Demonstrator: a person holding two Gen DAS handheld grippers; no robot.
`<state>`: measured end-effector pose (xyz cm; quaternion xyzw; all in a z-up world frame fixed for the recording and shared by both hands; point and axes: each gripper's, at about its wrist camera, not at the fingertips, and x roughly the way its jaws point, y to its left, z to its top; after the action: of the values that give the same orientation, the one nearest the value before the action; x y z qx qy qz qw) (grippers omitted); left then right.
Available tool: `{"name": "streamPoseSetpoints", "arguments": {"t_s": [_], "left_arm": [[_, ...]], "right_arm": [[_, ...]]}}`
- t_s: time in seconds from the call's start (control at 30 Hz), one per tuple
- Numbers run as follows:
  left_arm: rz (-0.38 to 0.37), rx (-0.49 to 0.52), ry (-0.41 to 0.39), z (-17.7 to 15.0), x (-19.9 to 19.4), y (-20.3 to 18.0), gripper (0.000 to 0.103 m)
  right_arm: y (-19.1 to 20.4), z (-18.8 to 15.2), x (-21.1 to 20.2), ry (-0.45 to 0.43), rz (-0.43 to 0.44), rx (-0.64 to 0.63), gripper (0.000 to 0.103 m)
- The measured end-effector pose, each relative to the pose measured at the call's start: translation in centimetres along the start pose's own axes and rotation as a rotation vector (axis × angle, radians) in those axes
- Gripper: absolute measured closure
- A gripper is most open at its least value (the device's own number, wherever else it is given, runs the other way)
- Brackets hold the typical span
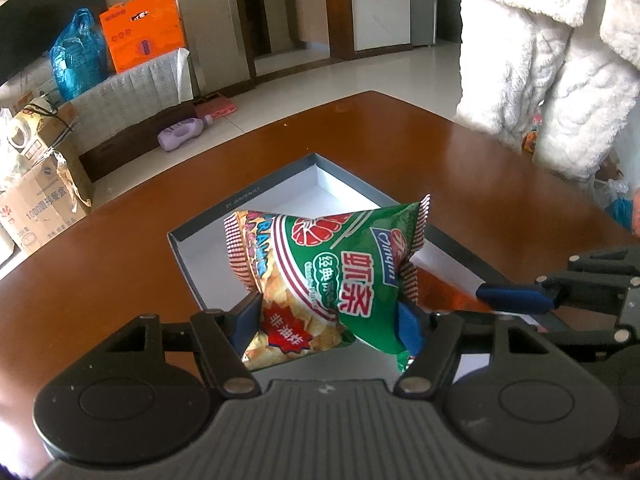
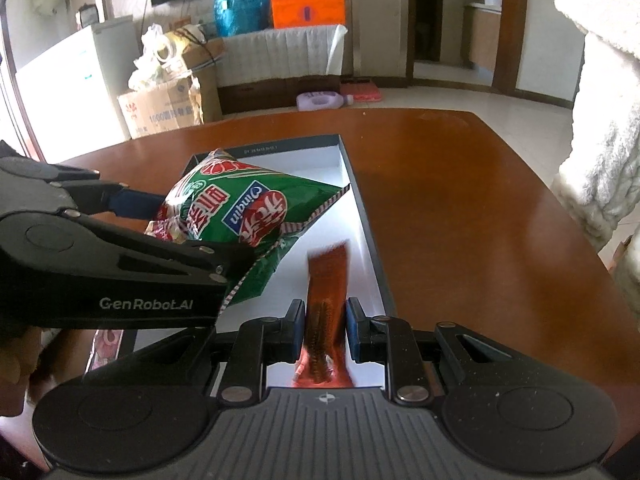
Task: Organize snacks
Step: 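Drop green bag into box with left tool while right tool releases red bar, then withdraw both tools from the box back toward the remaining snacks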
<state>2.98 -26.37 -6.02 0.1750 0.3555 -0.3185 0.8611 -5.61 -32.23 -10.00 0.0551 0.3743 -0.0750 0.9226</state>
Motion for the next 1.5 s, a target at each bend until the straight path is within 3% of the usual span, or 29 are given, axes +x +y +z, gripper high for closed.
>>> {"name": "streamPoseSetpoints", "arguments": {"t_s": [0.4,0.53,0.6,0.77,1.2,1.33,1.5], "left_arm": [[-0.056,-0.062,0.037,0.7,0.9,0.9,0.023],[-0.078,-0.074,0.012,1.0,0.4,1.0,0.020],[-0.067,-0.069,-0.005,1.3,0.1,0.8,0.014],[-0.058,-0.048,-0.023,1.6,-0.7,0.5,0.012],[0.007,-0.144,-0.060,1.3,-4.5,4.1,0.012],[0.049,-0.150,-0.059,0.8,-5.6,5.2,0.012],[0.082,-0.152,-0.065,-0.1,-7.1,6.2,0.012]], "right_arm": [[0.1,0.1,-0.1,-0.020,-0.005,0.005,0.079],[-0.1,0.2,-0.7,-0.048,-0.016,0.014,0.075],[-0.3,0.2,-1.2,-0.067,-0.023,0.022,0.074],[-0.9,0.1,-1.4,-0.081,-0.026,0.040,0.072],[-0.1,0.1,-2.7,-0.129,0.005,0.049,0.067],[0.3,0.2,-3.1,-0.154,0.028,0.057,0.055],[1.1,0.7,-3.7,-0.189,0.047,0.054,0.054]]}}
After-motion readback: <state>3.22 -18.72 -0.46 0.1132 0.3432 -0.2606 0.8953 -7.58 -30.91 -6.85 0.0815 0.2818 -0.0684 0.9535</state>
